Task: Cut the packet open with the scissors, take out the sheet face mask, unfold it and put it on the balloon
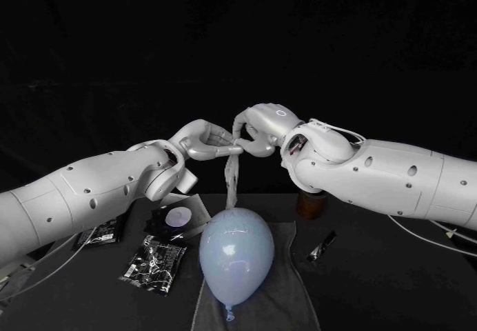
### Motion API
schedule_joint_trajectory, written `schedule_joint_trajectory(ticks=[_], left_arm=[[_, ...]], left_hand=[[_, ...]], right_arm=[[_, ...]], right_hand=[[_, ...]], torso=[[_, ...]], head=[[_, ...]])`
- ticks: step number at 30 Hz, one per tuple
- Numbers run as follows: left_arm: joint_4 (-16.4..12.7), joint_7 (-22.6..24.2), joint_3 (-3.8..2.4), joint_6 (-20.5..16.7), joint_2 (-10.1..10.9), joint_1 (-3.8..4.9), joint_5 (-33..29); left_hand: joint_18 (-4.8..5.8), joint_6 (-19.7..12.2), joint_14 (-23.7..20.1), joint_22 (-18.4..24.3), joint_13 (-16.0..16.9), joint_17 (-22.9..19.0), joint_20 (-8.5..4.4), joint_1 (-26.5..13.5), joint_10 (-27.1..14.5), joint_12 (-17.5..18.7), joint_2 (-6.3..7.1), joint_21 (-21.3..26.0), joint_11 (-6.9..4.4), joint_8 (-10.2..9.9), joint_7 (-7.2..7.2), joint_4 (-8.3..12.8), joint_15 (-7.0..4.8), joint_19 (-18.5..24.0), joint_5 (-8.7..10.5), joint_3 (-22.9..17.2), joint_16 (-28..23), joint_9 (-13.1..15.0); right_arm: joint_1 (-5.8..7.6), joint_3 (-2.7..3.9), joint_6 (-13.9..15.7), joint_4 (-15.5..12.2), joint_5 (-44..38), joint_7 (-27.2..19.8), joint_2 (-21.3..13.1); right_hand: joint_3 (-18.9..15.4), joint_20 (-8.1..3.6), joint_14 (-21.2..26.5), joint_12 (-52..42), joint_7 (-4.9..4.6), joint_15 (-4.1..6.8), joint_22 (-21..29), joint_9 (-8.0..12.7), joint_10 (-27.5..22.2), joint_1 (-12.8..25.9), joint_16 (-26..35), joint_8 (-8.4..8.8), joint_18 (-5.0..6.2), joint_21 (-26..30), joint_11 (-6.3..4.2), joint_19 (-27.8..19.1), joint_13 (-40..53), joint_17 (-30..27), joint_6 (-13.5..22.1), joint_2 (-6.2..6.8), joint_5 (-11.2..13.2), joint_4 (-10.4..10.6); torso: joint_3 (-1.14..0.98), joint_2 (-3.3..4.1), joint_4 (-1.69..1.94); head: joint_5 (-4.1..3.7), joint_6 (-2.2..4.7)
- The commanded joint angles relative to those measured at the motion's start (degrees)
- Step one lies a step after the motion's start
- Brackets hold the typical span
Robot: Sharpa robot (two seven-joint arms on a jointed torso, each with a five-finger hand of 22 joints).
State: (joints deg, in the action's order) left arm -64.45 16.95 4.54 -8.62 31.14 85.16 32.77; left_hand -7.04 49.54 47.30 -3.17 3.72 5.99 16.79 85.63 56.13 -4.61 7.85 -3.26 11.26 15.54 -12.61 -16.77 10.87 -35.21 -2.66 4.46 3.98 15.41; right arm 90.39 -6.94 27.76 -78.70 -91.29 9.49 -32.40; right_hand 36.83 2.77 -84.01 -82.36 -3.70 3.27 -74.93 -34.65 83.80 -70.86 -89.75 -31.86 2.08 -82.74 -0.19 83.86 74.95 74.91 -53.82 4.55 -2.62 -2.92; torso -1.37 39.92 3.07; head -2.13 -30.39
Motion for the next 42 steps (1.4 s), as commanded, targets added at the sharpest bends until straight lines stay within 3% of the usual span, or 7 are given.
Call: schedule_joint_trajectory(ticks=[1,3,7,14,31,37,42], left_arm=[[0.1,-0.6,-0.07,0.9,-0.3,0.0,0.1],[0.2,-0.7,-0.06,0.9,-0.4,-0.01,0.3],[0.2,-0.8,-0.04,0.9,-0.5,-0.01,0.7],[0.3,-0.8,-0.04,0.9,-0.5,-0.02,1.5],[0.5,-1.7,-0.02,1.0,-0.5,-0.02,2.8],[0.3,-1.3,-0.01,0.0,-0.5,-0.02,2.9],[0.0,-0.7,-0.01,-1.3,-0.5,-0.02,2.8]], left_hand=[[0.66,-0.1,0.3,0.0,0.1,0.1,-0.09,1.1,0.2,0.1,-0.75,0.0,0.22,-0.2,-0.99,0.1,-0.01,-0.1,-0.11,-1.0,0.1,-0.1],[0.59,0.2,0.7,0.0,0.1,0.2,-0.1,1.9,0.6,-0.1,-1.31,-0.1,0.07,-0.1,-0.85,0.2,-0.14,-0.4,-0.1,-1.7,0.3,0.0],[-0.03,2.8,3.4,-0.2,0.6,1.0,-0.14,6.9,3.6,-1.8,-4.64,-0.5,-1.43,0.8,0.82,1.3,-1.35,-2.4,-0.13,-5.0,1.8,0.2],[-0.78,6.2,5.9,-0.3,0.3,2.0,-0.12,11.8,6.0,-2.6,-6.66,-0.7,-2.84,1.8,2.47,1.7,-2.66,-4.4,-0.14,-9.3,3.2,0.3],[-1.46,8.5,7.3,-0.4,0.1,3.3,-0.1,12.2,8.6,-2.4,-4.51,-0.7,-3.5,2.0,2.96,0.4,-3.29,-7.0,-0.15,-15.9,4.3,0.1],[-2.18,10.0,9.4,-0.7,0.5,4.5,-0.14,13.2,11.4,-3.5,-4.27,-1.1,-4.61,3.3,3.59,1.8,-4.25,-10.7,-0.17,-22.6,5.6,1.0],[-2.4,9.8,9.9,-0.6,0.6,5.5,-0.09,10.1,12.1,-3.8,-1.58,-0.9,-4.75,4.4,3.68,2.7,-4.36,-11.0,-0.13,-30.2,5.5,2.3]], right_arm=[[0.0,0.04,0.9,-0.5,-1.0,0.2,-0.1],[-0.01,0.04,1.0,-0.7,-1.0,0.2,-0.1],[-0.02,0.04,1.1,-1.0,-1.1,0.3,-0.1],[-0.04,0.04,1.2,-1.0,-1.1,0.4,0.0],[-0.05,0.04,1.3,-1.4,-1.2,0.4,-0.1],[-0.08,0.03,1.3,-1.3,-0.9,0.1,0.1],[-0.21,-0.03,2.2,-0.9,0.8,-0.6,0.3]], right_hand=[[0.4,-0.41,-6.0,-0.3,-0.12,0.56,-13.2,-1.0,2.1,0.0,-0.3,-0.21,-0.65,-0.3,-0.22,3.7,9.8,15.1,-0.4,-0.3,-0.2,-0.1],[0.4,-0.41,-6.0,-0.3,-0.12,0.56,-13.2,-1.0,2.1,0.0,-0.3,-0.21,-0.65,-0.3,-0.22,3.7,9.8,15.1,-0.4,-0.3,-0.2,-0.1],[0.4,-0.41,-6.0,-0.3,-0.12,0.56,-13.2,-1.0,2.1,0.0,-0.3,-0.21,-0.65,-0.3,-0.22,3.7,9.8,15.1,-0.4,-0.3,-0.2,-0.1],[0.4,-0.41,-6.0,-0.3,-0.12,0.56,-13.2,-1.0,2.1,0.0,-0.3,-0.21,-0.65,-0.3,-0.22,3.7,9.8,15.1,-0.4,-0.3,-0.2,-0.1],[0.4,-0.44,-6.0,-0.4,-0.1,0.59,-13.2,-1.0,2.2,0.0,-0.3,-0.16,-0.66,-0.3,-0.25,3.7,9.9,15.1,-0.5,-0.26,-0.2,-0.1],[0.5,-0.47,-6.0,-0.2,-0.09,0.61,-13.2,-0.9,2.1,0.0,-0.3,-0.12,-0.63,-0.2,-0.26,3.7,9.8,15.1,-0.6,-0.23,-0.2,-0.1],[0.6,-0.5,-6.0,1.3,-0.33,0.55,-12.9,-0.6,1.3,0.0,-0.3,0.68,-0.46,0.6,-0.11,3.4,8.8,15.1,0.3,0.14,-0.2,0.0]], torso=[[0.0,0.01,-0.03],[-0.01,0.02,-0.03],[0.0,-0.01,-0.03],[0.01,-0.01,0.02],[0.0,-0.04,-0.05],[-0.02,-0.02,-0.02],[-0.02,-0.04,-0.03]], head=[[-0.02,0.01],[-0.01,-0.02],[-0.03,-0.04],[-0.02,-0.04],[0.1,-0.18],[0.12,-0.19],[0.15,-0.21]])
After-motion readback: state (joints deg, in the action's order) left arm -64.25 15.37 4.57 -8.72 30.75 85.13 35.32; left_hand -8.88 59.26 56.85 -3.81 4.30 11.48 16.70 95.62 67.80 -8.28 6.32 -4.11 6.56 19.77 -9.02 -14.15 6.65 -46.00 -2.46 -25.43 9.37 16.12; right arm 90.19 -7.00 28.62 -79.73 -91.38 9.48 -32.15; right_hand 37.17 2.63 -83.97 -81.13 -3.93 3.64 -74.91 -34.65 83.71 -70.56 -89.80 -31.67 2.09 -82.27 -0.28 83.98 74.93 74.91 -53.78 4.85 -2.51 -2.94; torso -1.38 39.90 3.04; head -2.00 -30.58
